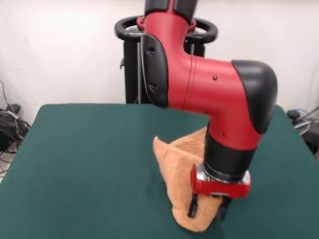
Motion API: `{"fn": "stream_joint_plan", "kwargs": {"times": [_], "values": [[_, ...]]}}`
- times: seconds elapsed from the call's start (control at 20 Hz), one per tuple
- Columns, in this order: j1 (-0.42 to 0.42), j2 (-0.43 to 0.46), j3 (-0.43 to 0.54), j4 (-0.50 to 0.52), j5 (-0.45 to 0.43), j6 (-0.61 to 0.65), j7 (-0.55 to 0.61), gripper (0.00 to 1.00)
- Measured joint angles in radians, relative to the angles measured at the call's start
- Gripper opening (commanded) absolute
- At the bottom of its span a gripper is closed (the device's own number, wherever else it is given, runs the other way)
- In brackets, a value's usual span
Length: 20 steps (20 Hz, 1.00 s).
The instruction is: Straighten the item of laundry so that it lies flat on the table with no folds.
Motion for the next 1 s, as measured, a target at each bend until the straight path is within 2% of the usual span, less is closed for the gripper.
{"fn": "stream_joint_plan", "kwargs": {"times": [0.4, 1.0], "values": [[0.012, 0.087, -0.04, -0.123, 0.039, 0.006, 0.003, 1.0], [0.019, 0.134, -0.076, -0.222, 0.071, 0.13, 0.003, 1.0]]}}
